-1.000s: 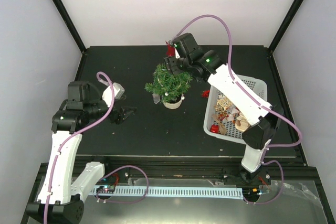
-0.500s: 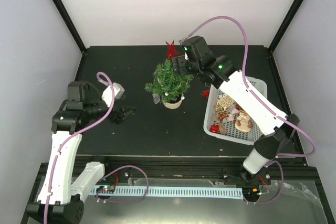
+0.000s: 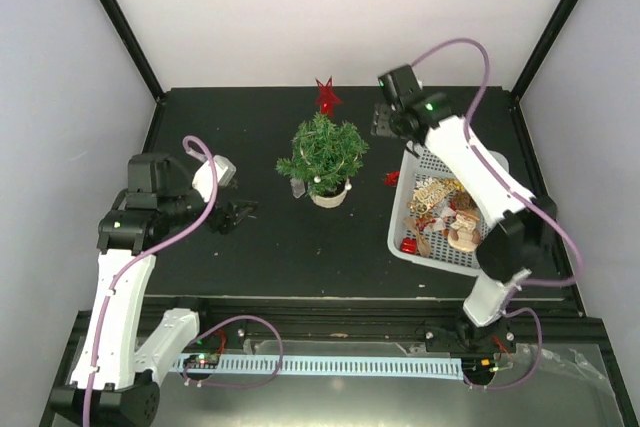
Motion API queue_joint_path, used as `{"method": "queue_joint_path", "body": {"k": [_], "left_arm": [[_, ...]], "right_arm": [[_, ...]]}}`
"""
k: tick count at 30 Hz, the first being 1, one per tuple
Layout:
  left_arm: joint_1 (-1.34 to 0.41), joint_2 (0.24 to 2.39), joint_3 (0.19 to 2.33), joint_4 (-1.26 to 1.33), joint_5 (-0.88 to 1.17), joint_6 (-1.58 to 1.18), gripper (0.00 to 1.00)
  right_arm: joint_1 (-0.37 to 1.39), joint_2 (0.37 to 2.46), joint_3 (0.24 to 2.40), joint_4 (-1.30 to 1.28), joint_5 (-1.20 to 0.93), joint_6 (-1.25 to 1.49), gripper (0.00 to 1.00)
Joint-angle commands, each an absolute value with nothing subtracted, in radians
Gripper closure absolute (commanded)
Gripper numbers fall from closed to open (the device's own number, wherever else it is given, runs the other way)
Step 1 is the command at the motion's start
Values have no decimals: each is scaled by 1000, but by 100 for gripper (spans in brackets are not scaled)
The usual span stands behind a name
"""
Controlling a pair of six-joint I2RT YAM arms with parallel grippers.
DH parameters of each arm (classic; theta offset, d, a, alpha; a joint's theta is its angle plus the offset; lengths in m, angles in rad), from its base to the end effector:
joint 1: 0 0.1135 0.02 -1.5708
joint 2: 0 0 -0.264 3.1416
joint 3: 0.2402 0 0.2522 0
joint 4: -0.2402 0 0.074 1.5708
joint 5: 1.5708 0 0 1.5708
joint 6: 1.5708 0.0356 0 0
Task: Decorate the small christmas tree
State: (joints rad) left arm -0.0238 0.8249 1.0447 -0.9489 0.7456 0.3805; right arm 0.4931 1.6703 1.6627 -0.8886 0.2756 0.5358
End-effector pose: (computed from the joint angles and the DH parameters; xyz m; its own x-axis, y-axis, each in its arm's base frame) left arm 0.1409 -0.0275 0.3526 -0.4240 0.2830 -0.8603 0.7332 0.6649 -0.1427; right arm 0.3210 0.1615 0.3498 -0.7476 0.1560 -0.6456 0.0883 0.9867 0.1361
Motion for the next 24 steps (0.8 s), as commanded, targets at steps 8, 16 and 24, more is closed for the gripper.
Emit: {"method": "queue_joint_path", "body": {"k": [8, 16, 24], "left_arm": [[-26, 862, 1088, -940, 749, 364, 17], [-28, 853, 1076, -936, 757, 365, 17], [-26, 841, 1070, -933, 763, 361, 17]], "right_arm": [[478, 2287, 2539, -1335, 263, 668, 32], [426, 2132, 2081, -1068, 109, 684, 39], [443, 2031, 1791, -950, 83, 675, 40]]}}
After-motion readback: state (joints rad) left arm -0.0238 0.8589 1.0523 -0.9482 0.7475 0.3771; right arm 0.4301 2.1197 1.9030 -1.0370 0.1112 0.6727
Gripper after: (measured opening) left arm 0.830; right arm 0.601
